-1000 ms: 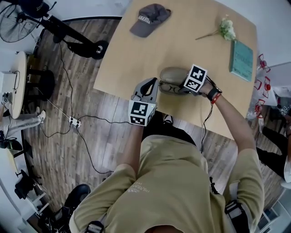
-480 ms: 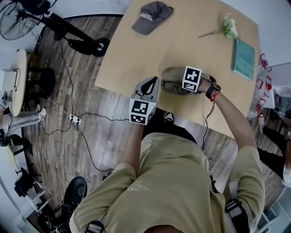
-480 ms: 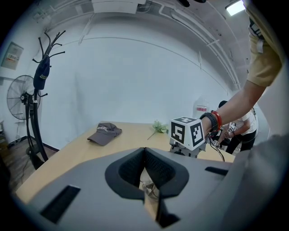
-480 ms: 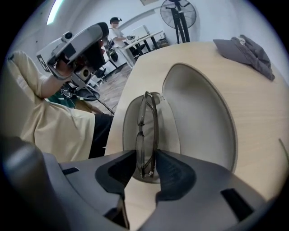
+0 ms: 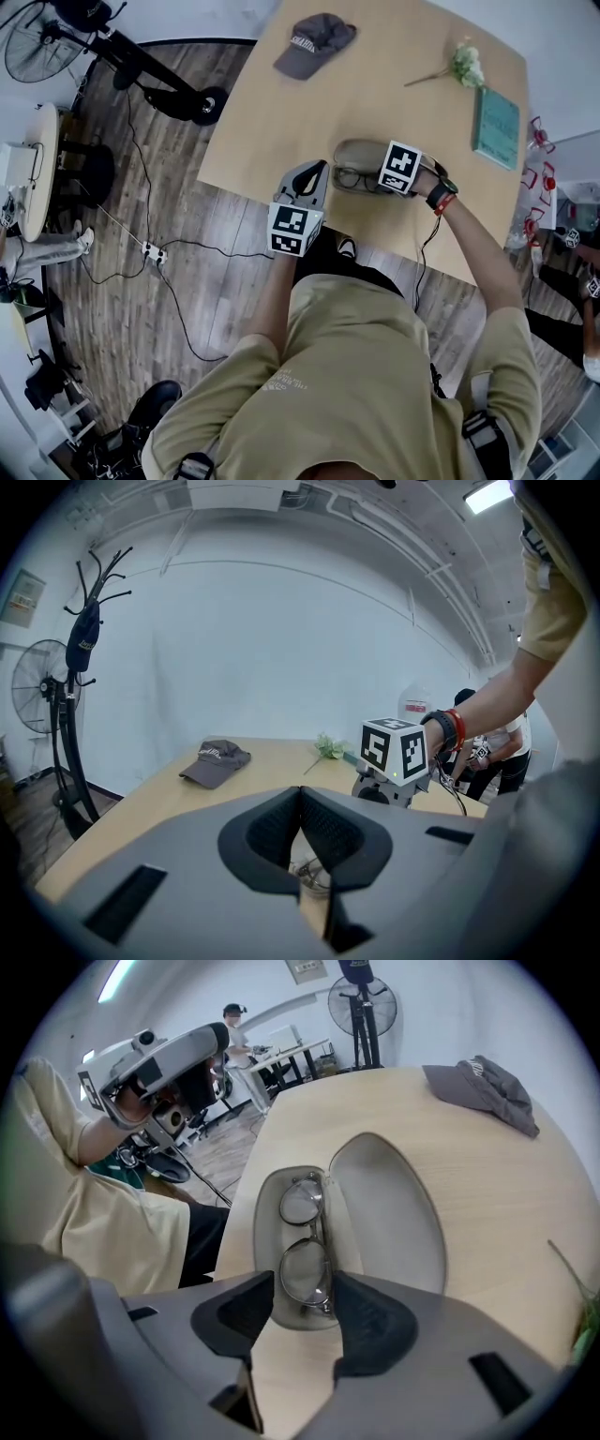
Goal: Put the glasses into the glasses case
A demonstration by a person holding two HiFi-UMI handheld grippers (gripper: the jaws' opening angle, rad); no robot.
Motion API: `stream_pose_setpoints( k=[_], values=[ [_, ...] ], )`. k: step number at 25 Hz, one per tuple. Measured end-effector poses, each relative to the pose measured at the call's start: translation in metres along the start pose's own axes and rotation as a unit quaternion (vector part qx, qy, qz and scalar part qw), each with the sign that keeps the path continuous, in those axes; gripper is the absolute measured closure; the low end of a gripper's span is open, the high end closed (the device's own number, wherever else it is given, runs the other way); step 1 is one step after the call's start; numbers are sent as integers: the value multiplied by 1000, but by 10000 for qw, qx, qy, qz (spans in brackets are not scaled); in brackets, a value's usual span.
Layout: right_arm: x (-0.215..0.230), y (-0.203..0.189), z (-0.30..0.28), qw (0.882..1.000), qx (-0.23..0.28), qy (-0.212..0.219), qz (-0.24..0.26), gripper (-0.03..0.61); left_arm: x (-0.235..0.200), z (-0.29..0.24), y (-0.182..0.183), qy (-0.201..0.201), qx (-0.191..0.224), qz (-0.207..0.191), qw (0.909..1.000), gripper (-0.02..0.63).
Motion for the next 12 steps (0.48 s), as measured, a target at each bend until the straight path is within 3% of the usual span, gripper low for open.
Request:
stream_pose_setpoints(
  k=[6, 12],
  values=[
    [-2, -3, 19, 9984, 369, -316, -272, 362, 1, -2, 9, 117, 15, -53, 9999, 592],
    [-9, -5, 54, 9895, 1059, -759, -627, 373, 2, 1, 25, 397, 54, -90, 9992, 592]
  ],
)
Point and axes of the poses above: the fingertips, and each gripper's own axes: z backward along the fingers, x to its right, y out of its top, the point moved 6 cm from there along z, backward along the fingers, and after that the axes turned 13 degrees about z, right-handed, at the moved point
